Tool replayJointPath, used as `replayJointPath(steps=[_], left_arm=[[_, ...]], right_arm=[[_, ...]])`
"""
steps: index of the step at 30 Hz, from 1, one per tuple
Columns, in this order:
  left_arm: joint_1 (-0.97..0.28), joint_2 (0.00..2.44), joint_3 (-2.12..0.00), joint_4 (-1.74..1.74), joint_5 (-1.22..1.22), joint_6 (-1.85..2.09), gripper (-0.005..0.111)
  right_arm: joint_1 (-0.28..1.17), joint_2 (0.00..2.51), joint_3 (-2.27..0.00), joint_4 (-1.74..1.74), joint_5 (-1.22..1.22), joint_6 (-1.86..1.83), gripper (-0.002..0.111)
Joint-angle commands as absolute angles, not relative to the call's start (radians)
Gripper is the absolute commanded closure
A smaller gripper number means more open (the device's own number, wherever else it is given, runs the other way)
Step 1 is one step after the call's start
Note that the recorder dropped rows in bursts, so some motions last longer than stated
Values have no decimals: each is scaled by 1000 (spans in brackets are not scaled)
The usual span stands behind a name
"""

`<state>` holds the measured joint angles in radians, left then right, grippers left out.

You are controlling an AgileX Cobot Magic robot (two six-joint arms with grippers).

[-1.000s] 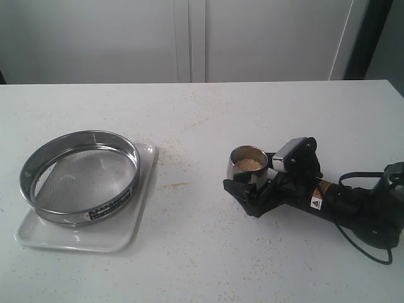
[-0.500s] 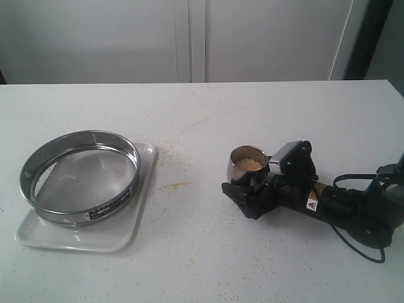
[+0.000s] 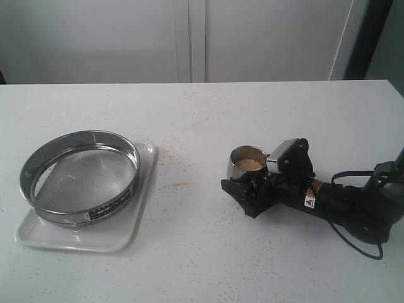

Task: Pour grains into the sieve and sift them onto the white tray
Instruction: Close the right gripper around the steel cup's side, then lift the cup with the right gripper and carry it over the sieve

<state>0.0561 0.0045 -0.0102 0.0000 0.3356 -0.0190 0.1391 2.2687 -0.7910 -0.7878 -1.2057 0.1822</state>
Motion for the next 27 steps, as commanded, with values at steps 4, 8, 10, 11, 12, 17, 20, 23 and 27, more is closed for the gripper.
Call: replayJointPath(steps=[4,8,10,11,12,17,20,23,27], left_arm=[[58,0,0,-6,349,-21,107],[58,0,0,-6,349,-21,107],[58,0,0,-6,349,-21,107],[58,0,0,-6,349,-21,107],[58,0,0,-6,349,-21,107],[58,0,0,-6,349,-21,107],[58,0,0,-6,349,-21,107],[58,0,0,-6,349,-21,107],[58,0,0,-6,349,-21,107]], right_arm=[[150,2270,-796,-806,-1221,187,80],[150,2270,-796,-806,-1221,187,97],[150,2270,-796,-806,-1221,187,102],[150,2270,-796,-806,-1221,187,104],[150,2270,-796,-806,-1221,187,107],[150,2254,-796,-800,-1221,189,108],[150,2230,-796,-800,-1221,247,108],[150,2198,-796,-804,-1221,290,108],[150,2132,-792,-804,-1221,313,108]])
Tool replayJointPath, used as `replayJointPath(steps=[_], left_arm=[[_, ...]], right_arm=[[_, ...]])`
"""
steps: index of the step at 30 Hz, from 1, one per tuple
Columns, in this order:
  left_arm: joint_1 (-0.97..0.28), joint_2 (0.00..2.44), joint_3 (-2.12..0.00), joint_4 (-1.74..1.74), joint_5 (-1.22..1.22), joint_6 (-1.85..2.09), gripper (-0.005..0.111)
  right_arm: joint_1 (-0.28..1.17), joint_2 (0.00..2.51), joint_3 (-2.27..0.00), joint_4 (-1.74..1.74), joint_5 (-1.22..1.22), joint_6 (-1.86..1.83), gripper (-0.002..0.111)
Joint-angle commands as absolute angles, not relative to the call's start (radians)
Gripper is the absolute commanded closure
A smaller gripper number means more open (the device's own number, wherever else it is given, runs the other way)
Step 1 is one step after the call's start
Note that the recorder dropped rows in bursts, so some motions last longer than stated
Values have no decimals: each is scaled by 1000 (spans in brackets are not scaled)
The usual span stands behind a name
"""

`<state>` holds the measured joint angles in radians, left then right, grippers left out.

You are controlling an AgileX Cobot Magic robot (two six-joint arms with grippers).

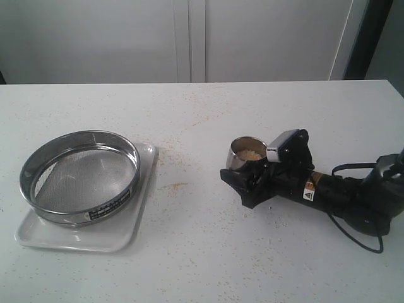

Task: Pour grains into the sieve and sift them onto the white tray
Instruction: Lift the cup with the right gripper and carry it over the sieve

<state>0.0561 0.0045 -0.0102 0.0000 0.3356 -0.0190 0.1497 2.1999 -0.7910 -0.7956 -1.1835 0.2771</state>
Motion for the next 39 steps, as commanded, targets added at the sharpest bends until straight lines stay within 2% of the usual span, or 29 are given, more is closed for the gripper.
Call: replayJointPath(steps=[1,9,15,23,39], left_arm=[[58,0,0,-6,349,-21,107],[58,0,0,-6,349,-21,107],[58,0,0,-6,349,-21,107],[58,0,0,-6,349,-21,107],[58,0,0,-6,349,-21,107]], right_arm=[[150,2111,-790,-804,-1221,331,108],[155,1925,-790,-859,-1081,501,108],[199,1769,-795,-856,-877,558,108],[243,1670,-796,-876,-800,635,108],[261,1654,-796,-895,-789,638,108]])
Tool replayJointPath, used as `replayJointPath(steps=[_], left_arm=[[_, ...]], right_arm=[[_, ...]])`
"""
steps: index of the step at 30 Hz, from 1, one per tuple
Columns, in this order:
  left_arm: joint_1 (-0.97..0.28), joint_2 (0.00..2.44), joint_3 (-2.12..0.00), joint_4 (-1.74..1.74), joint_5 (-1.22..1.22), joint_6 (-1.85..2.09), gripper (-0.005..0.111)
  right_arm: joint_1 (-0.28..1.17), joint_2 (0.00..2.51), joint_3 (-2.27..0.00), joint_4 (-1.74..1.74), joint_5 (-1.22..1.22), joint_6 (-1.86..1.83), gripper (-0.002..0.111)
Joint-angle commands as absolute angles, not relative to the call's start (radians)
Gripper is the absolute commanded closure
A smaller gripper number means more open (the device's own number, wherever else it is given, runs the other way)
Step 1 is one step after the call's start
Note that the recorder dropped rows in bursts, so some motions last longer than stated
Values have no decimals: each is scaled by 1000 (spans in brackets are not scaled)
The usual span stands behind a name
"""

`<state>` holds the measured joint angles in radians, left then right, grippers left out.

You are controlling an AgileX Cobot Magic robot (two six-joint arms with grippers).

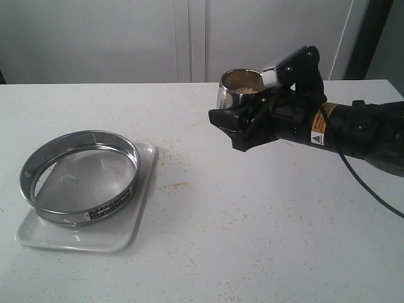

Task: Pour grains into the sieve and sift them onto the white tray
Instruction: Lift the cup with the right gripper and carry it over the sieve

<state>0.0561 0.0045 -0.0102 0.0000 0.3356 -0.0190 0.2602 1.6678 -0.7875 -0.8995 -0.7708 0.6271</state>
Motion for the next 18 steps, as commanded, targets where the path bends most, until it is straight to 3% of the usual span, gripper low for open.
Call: replayJointPath(steps=[1,18], left_arm=[[58,0,0,-6,349,-21,107],[58,0,0,-6,349,-21,107]], right_arm=[[261,1654,-796,-895,-789,646,108],[438,1654,-958,-917,-477,659,108]])
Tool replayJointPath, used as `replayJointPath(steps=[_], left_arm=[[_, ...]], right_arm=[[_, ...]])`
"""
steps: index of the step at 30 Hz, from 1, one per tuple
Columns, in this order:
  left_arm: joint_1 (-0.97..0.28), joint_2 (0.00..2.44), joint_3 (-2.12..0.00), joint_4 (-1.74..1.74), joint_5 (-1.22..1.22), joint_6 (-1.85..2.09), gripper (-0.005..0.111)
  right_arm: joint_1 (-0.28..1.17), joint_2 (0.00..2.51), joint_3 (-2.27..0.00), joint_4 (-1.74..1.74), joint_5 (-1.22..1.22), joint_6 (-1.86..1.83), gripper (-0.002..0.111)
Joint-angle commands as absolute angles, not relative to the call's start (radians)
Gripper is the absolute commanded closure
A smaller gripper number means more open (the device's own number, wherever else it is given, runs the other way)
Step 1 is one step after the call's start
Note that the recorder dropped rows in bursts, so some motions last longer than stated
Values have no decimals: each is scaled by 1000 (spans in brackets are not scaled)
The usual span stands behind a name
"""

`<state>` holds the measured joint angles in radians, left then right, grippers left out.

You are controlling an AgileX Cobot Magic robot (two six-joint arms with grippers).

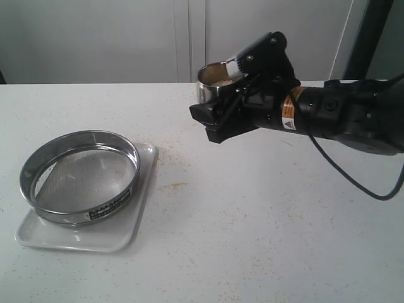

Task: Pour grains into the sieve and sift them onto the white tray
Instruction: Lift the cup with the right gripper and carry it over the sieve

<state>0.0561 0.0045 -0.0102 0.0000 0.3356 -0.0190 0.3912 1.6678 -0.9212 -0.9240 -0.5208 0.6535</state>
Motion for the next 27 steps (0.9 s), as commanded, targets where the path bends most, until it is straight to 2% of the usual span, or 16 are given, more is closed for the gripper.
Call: replayJointPath(steps=[1,9,19,27], left_arm=[[58,0,0,-6,349,-21,107],[58,0,0,-6,349,-21,107],[58,0,0,-6,349,-21,107],[58,0,0,-6,349,-21,107]], right_arm=[[450,1654,-965,-917,-472,659,108],[582,1673,-1081,-915,-306,659,108],[769,1851,-1293,-917,-118,649,108],[840,1936,-1387,-917,61,573,108]])
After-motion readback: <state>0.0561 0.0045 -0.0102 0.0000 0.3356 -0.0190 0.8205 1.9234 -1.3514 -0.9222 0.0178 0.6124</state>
